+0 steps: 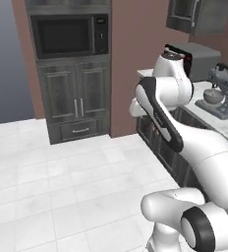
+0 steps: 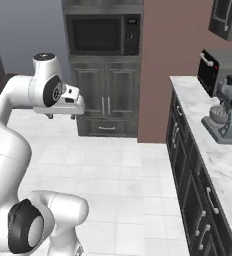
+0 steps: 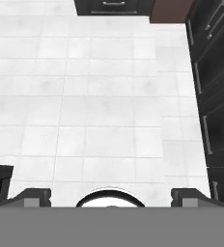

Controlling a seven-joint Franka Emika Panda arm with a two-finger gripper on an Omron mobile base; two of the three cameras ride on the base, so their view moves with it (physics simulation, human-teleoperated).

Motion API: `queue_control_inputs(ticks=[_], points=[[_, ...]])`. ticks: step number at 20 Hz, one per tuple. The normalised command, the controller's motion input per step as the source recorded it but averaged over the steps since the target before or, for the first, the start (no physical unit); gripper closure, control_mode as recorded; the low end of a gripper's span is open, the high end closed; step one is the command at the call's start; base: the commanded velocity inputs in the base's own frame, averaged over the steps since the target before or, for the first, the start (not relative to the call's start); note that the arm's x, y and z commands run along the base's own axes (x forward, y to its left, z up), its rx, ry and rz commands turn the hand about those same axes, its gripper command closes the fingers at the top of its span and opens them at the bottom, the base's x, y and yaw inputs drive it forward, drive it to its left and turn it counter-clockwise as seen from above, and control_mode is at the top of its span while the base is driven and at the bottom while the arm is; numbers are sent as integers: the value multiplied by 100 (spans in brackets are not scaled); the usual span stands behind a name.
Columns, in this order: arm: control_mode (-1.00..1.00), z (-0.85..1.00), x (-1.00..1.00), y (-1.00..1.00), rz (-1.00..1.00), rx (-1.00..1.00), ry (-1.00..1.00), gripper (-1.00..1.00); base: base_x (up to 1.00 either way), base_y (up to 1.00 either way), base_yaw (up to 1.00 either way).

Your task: Navigate to the toaster oven.

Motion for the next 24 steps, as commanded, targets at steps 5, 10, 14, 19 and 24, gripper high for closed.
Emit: queue_control_inputs(ticks=[5,10,14,19,24], points=[[100,0,0,0,0,0,0,-100,0,-11,-19],[100,0,0,0,0,0,0,-100,35,13,-2],[100,0,0,0,0,0,0,-100,98,77,-16],[100,0,0,0,0,0,0,-100,100,71,-17],[100,0,0,0,0,0,0,-100,100,40,-13]])
